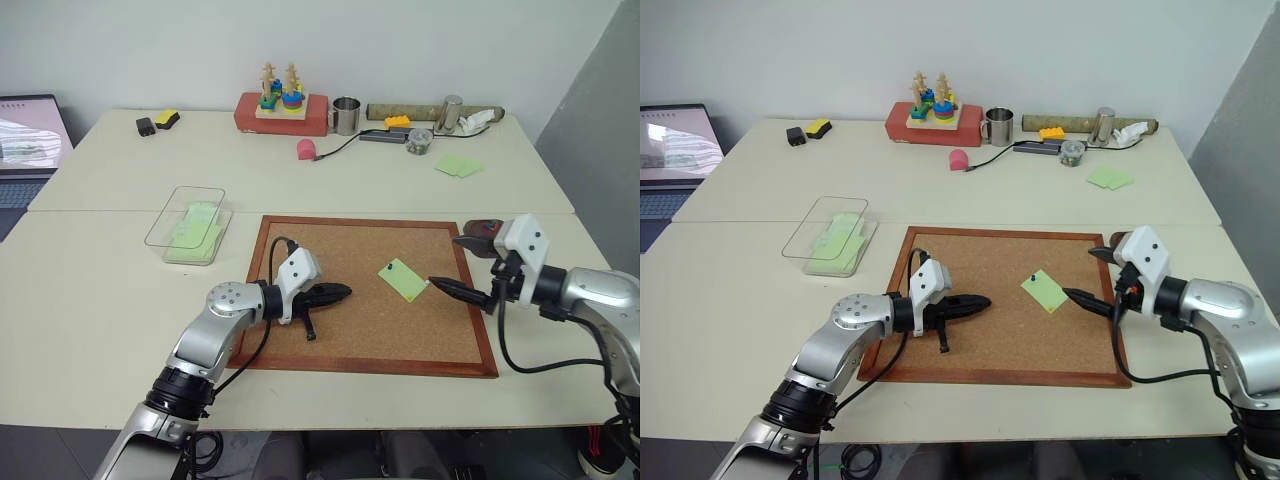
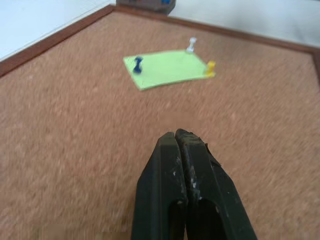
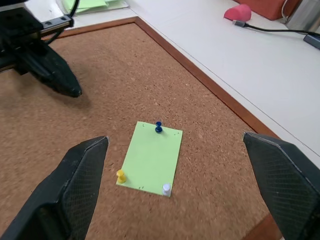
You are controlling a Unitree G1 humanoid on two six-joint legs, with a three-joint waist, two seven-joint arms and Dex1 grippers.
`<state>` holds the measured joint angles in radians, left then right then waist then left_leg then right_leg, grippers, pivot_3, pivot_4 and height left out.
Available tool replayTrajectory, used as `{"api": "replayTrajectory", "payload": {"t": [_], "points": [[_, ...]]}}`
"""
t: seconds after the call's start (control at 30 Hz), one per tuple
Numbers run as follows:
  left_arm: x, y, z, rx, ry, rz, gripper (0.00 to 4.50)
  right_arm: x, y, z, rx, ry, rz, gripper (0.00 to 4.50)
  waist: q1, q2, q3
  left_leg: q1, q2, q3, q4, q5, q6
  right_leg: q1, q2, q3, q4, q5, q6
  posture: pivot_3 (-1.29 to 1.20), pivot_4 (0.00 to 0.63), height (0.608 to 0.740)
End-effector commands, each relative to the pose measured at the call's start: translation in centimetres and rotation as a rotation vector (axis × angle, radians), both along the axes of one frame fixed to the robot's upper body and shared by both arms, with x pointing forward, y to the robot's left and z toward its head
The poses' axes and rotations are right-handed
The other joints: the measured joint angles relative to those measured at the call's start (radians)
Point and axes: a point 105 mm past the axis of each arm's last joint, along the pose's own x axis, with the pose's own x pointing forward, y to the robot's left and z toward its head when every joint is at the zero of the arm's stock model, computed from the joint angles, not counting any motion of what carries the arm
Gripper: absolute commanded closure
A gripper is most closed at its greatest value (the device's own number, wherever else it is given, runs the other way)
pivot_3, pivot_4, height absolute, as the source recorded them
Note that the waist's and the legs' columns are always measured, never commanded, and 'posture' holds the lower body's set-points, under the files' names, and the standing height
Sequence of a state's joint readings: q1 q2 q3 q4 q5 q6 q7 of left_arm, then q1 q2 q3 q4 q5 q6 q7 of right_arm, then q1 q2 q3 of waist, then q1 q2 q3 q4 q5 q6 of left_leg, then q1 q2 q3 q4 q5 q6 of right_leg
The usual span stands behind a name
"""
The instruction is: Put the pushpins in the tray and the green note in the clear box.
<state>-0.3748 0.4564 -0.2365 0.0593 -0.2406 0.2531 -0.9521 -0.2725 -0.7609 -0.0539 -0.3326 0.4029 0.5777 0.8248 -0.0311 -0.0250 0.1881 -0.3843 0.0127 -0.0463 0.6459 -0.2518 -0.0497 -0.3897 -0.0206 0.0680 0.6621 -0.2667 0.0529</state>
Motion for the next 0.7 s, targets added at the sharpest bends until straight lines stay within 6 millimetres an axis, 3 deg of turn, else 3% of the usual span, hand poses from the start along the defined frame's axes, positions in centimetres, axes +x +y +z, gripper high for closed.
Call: {"api": "replayTrajectory", "payload": {"t": [0.03,0.27,0.57,0.7], "points": [[0.0,-0.1,-0.4,0.003,-0.02,-0.005,4.46,1.5,1.8,-0.2,-0.009,0.007,0.003,0.0,-0.002,0.0,0.0,0.0,0.0,0.0,0.0,0.0,0.0,0.0,0.0,0.0,0.0,0.0,0.0,0.0,0.15,0.74],[-0.5,-0.1,-1.3,0.019,-0.015,-0.005,4.46,3.8,4.1,-1.9,-0.046,0.048,0.029,0.0,-0.001,0.0,0.0,0.0,0.0,-0.001,0.0,0.0,0.0,0.0,0.0,-0.001,0.001,0.0,0.0,0.0,0.15,0.74],[-0.7,-0.2,-1.2,0.009,-0.012,0.003,4.46,4.9,4.9,-3.2,-0.082,0.049,0.049,0.0,-0.001,0.001,0.0,0.0,0.0,-0.002,0.0,0.0,0.0,0.0,-0.001,-0.002,0.001,0.0,0.0,0.0,0.15,0.74],[-0.8,-0.3,-1.3,0.012,-0.011,0.001,4.5,5.3,5.2,-3.3,-0.069,0.047,0.05,0.72,-0.001,0.001,0.0,0.0,0.0,-0.002,0.0,0.0,0.0,0.0,0.0,-0.003,0.001,0.0,0.0,0.0,0.15,0.74]]}}
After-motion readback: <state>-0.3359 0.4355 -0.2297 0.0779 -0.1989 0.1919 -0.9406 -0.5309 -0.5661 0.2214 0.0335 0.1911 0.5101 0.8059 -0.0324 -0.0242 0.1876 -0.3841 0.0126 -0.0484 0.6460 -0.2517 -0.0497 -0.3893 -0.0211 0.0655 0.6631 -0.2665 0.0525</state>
